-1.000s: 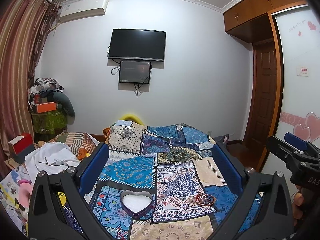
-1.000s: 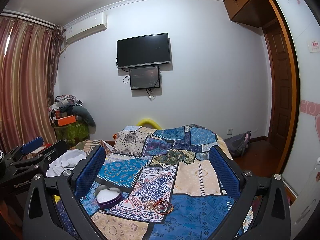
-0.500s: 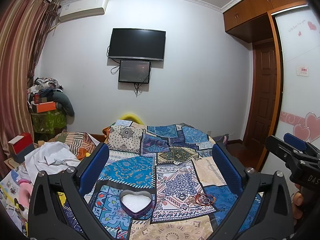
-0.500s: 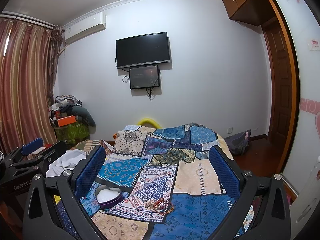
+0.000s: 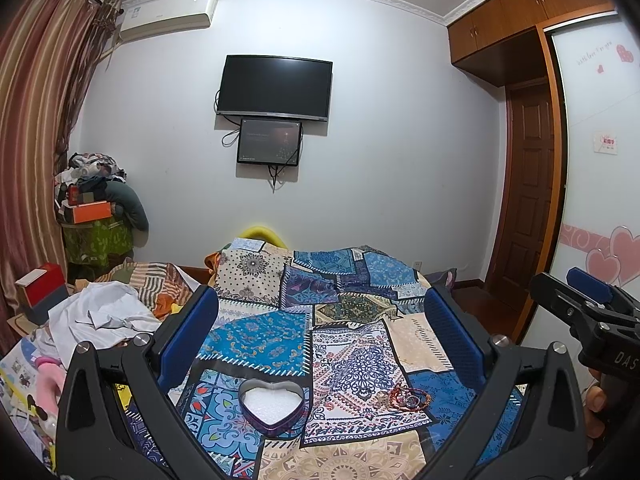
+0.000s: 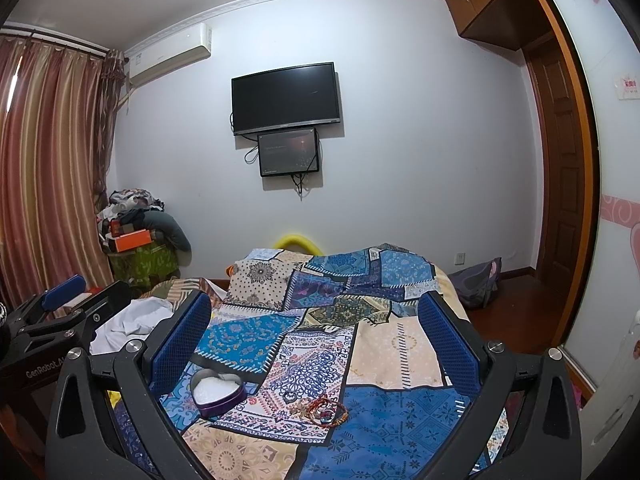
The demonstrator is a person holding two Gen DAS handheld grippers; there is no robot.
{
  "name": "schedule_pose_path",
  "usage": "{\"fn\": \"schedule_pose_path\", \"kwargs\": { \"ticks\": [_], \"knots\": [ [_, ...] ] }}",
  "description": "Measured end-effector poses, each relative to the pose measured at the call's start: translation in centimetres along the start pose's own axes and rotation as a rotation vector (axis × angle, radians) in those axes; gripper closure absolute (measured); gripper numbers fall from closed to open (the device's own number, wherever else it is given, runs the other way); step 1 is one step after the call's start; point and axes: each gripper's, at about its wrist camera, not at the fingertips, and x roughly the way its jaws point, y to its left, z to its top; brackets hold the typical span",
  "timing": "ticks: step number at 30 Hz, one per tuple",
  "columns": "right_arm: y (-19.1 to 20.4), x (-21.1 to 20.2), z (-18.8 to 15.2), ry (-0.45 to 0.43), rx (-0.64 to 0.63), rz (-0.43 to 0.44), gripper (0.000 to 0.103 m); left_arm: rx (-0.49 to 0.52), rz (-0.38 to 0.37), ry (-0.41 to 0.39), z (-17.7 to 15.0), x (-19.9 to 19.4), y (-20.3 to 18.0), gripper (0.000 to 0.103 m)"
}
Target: Organize jewelry
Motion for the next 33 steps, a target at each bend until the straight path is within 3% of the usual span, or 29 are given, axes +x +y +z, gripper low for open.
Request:
{"fn": "schedule_pose_path", "kwargs": {
  "ticks": [17, 24, 33],
  "knots": [
    [-0.7, 2.0, -1.1, 0.063, -0.013, -0.027, 0.0, -0.034, 0.044, 0.047, -0.9, 2.9, 1.0, 0.0],
    [-2.9, 4.7, -3.7, 0.173, -0.051, -0.096, 0.001, -0.062, 0.055, 0.195, -3.2, 7.3, 1.6, 0.0],
    [-5.4, 7.7, -7.4, 0.371, -0.091, -0.146, 0.001, -0.034, -0.005, 0.435, -8.2, 13.0, 0.9, 0.0]
  ]
}}
